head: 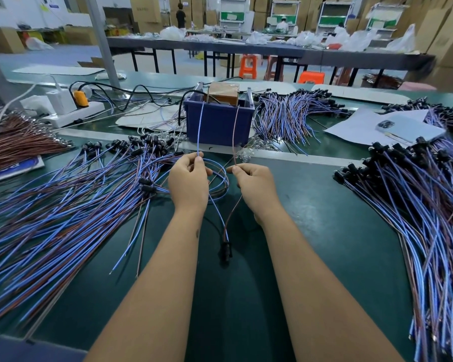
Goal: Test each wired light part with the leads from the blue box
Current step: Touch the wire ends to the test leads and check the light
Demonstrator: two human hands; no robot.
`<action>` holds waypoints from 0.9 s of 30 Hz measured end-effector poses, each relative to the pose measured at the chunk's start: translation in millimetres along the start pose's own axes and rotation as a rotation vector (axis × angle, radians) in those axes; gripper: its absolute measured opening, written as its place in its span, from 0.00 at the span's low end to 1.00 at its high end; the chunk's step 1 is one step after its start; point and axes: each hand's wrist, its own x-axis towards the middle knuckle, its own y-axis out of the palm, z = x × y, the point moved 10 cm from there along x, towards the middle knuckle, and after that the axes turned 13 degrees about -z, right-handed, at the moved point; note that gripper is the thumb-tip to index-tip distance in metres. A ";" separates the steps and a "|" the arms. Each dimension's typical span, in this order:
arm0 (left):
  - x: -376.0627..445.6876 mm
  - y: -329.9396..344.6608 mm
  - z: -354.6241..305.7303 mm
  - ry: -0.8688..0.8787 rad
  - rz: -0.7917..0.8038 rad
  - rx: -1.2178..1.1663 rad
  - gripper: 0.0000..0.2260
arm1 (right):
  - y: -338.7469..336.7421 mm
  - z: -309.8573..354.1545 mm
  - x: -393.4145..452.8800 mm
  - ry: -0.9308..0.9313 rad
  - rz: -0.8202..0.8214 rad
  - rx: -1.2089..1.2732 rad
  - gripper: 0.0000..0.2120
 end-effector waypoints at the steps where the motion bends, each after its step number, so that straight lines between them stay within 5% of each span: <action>1: 0.1 0.8 0.1 0.000 0.005 0.001 0.07 | 0.3 -0.1 -0.2 -0.001 0.002 -0.002 0.11; 27: -1.3 3.6 -1.3 0.033 0.045 0.005 0.07 | 1.9 6.9 -5.7 -0.061 0.025 0.006 0.11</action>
